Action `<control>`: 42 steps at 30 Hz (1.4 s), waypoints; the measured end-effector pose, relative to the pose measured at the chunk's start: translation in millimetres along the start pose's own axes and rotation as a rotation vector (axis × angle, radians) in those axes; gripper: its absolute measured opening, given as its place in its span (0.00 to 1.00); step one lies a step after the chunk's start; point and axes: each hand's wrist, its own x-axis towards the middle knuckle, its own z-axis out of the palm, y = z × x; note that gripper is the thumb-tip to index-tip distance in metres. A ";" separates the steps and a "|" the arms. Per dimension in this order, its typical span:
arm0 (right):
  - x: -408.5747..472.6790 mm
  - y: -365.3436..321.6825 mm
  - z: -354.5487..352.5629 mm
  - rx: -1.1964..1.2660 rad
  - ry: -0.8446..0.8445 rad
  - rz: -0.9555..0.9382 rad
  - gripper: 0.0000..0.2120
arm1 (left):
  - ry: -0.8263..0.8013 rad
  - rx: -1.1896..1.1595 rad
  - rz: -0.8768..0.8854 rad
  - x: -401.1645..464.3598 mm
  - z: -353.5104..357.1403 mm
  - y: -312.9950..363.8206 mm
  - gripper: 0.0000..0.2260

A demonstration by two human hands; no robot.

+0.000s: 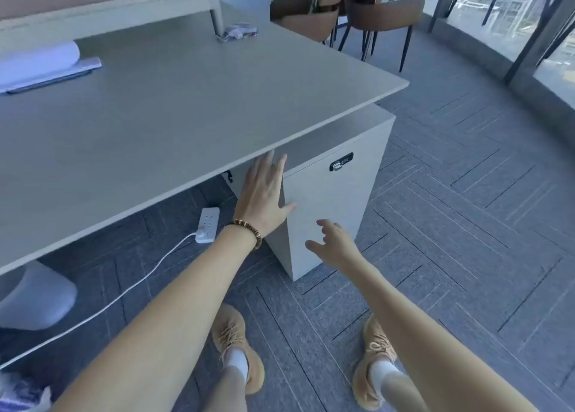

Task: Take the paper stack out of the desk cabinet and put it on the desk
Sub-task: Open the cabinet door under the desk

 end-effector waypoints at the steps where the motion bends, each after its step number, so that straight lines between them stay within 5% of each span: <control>1: 12.2 3.9 6.1 0.025 0.003 0.021 0.34 | 0.027 0.043 0.029 9.1 9.6 -4.4 0.43; 5: 53.2 19.4 29.4 0.045 -0.022 0.096 0.42 | 0.060 -0.008 0.090 36.4 47.6 -20.8 0.36; 12: 106.6 36.1 69.1 0.202 0.093 0.084 0.56 | 0.358 -0.200 0.227 45.1 94.6 -40.6 0.31; 19: 124.5 27.9 99.2 0.246 0.237 0.159 0.68 | 0.378 -0.197 0.253 48.1 97.6 -43.5 0.30; 29: 135.5 20.6 115.7 0.231 0.371 0.209 0.65 | 0.377 -0.192 0.247 48.3 97.7 -42.6 0.30; 42: 73.4 81.8 87.2 0.163 0.230 0.115 0.58 | 0.329 -0.181 0.183 45.3 93.9 -35.7 0.31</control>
